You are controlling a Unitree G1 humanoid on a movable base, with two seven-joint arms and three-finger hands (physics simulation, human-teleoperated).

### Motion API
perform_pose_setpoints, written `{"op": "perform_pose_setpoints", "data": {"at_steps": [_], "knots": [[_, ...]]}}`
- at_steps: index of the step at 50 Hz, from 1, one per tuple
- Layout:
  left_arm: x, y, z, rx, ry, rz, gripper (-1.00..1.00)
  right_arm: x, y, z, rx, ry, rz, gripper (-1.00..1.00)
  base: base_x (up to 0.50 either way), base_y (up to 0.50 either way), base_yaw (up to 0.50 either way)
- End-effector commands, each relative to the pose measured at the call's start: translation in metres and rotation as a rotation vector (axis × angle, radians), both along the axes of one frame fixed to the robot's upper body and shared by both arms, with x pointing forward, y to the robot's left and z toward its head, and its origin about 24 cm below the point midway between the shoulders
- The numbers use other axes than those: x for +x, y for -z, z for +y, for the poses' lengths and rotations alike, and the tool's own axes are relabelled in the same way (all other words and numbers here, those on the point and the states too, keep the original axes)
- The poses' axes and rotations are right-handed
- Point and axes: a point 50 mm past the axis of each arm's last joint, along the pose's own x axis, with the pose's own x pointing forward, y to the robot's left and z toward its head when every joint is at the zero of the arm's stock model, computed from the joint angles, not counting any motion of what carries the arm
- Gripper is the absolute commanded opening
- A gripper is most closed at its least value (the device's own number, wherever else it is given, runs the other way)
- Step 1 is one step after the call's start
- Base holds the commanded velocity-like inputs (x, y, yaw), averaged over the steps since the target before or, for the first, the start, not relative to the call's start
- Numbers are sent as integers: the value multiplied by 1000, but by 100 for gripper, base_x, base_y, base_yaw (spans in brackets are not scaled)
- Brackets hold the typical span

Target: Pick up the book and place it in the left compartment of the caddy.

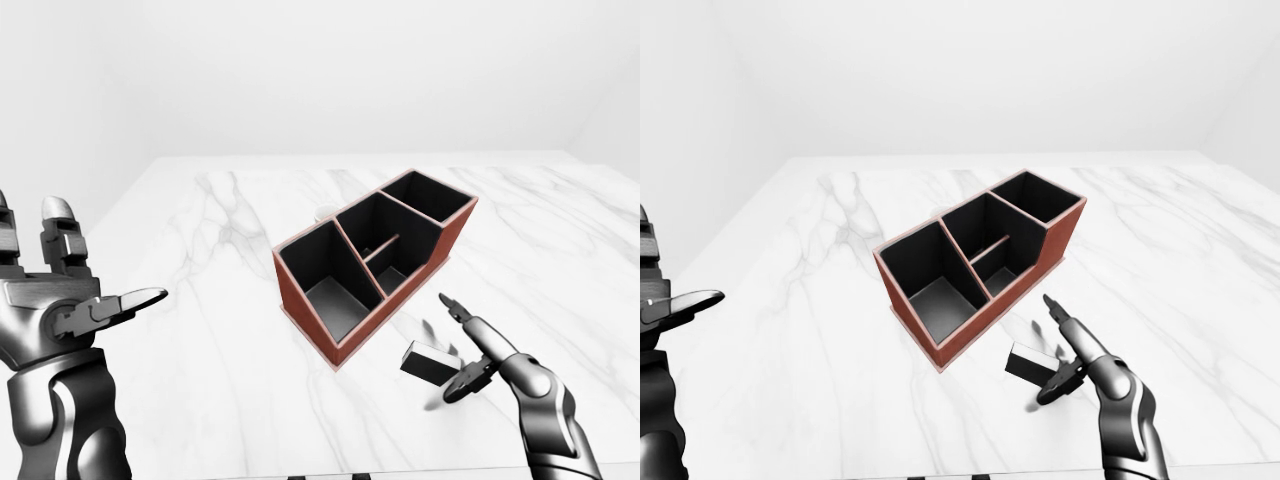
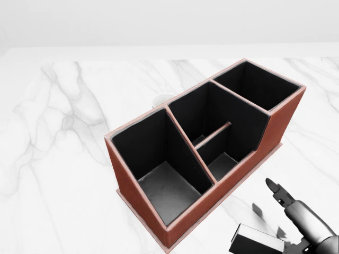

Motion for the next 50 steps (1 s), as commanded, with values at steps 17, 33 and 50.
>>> {"op": "perform_pose_setpoints", "data": {"at_steps": [17,33,50], "knots": [[1,2,0,1,2,10,100,2,23,4,60,23,60,-21,0,0,0],[-1,0,0,0,2,-3,100,6,18,8,61,7,35,-100,0,0,0],[0,1,-1,0,4,2,100,6,5,12,34,-29,-7,-100,0,0,0]]}}
